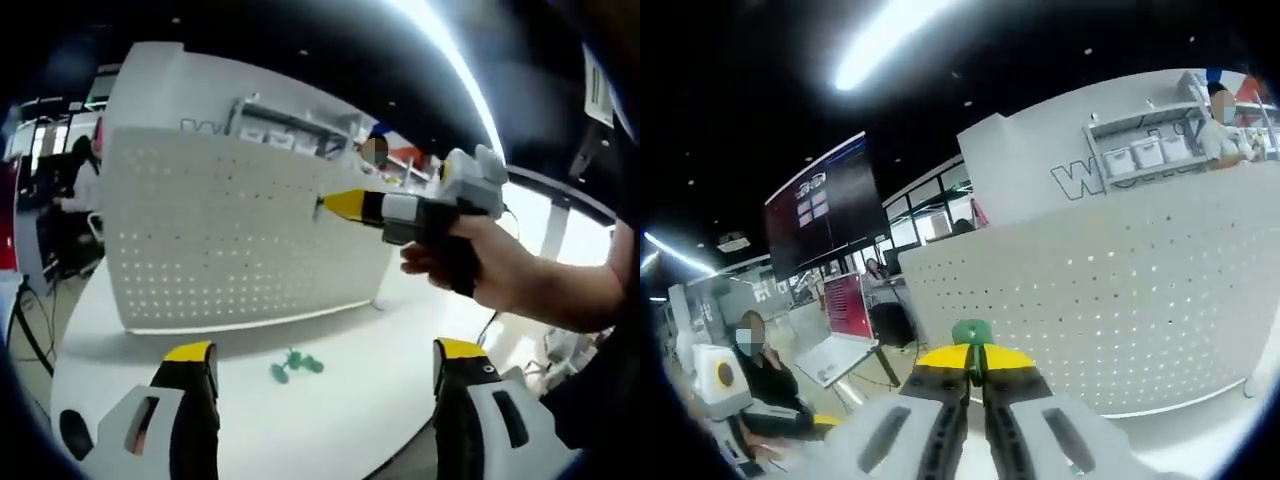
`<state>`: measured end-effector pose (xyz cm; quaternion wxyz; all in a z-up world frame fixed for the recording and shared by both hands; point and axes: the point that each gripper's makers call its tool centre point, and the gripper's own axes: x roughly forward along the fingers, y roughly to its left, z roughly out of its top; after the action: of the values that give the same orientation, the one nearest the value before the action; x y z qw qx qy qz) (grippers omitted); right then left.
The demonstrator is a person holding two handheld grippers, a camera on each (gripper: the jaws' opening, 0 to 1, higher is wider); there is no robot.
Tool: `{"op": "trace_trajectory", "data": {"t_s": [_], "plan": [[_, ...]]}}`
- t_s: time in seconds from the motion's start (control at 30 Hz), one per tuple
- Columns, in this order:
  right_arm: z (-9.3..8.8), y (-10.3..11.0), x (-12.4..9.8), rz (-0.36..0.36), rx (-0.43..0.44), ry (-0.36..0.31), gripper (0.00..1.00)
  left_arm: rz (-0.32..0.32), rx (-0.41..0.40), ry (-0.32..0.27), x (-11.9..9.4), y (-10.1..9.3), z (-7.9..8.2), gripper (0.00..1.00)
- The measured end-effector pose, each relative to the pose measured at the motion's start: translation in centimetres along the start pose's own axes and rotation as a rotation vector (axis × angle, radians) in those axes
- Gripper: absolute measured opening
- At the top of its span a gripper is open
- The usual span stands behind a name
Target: Insert the hook assembly into the mounting plate slot until the hook locks in place.
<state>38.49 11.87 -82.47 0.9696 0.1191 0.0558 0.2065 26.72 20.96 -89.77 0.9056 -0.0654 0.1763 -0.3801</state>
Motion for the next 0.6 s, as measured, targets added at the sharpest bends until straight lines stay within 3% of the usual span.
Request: {"op": "trace_trajectory", "data": {"t_s": [0.3,0.6], "plan": [[1.3,-2.9,1.9,-0.097,-0.041,-0.039,0.00,-0.024,0.052,0.006,0.4,-0.8,0.0,0.96],[2.7,-4.1,4.0,-0.180,-0.091,-0.097,0.00,-0.026,0.061,0.018,0.5,-0.5,-0.4,1.00]]}}
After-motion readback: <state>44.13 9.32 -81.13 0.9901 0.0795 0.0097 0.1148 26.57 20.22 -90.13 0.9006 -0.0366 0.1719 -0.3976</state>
